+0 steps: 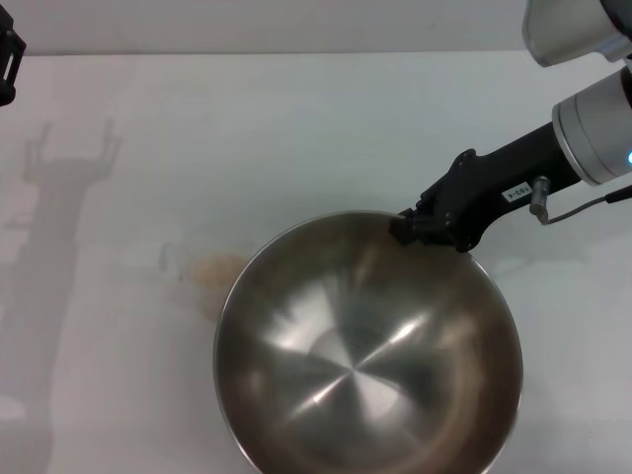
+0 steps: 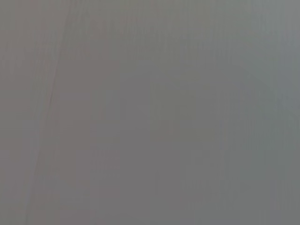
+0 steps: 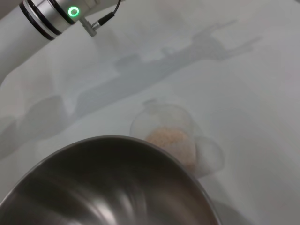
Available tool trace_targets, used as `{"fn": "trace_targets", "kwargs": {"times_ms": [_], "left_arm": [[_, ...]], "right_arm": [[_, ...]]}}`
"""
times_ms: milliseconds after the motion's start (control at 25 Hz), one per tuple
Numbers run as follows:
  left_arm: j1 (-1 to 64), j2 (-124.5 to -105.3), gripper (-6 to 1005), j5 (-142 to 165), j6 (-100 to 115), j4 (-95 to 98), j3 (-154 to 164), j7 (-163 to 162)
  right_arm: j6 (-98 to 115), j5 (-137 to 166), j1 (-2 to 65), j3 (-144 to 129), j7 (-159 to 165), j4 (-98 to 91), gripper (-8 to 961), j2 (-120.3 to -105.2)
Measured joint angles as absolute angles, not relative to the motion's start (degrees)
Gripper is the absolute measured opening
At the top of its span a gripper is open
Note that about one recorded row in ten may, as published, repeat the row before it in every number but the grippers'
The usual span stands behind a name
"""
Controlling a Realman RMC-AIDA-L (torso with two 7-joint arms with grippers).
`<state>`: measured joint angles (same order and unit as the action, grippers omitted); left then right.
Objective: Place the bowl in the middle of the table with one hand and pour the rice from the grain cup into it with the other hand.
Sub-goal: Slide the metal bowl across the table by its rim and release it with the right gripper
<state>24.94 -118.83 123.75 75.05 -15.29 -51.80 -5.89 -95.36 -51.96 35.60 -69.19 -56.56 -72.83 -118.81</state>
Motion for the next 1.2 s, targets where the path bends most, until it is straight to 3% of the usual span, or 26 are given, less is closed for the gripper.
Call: {"fn": "trace_targets", "kwargs": {"times_ms": [1200], "left_arm": [[25.1, -118.92, 824, 123.7, 75.1, -15.7, -51.9, -5.9]], "right_arm": [[-92.0, -42.6, 39.9, -69.3, -55.1, -64.3, 85, -118.83]]}}
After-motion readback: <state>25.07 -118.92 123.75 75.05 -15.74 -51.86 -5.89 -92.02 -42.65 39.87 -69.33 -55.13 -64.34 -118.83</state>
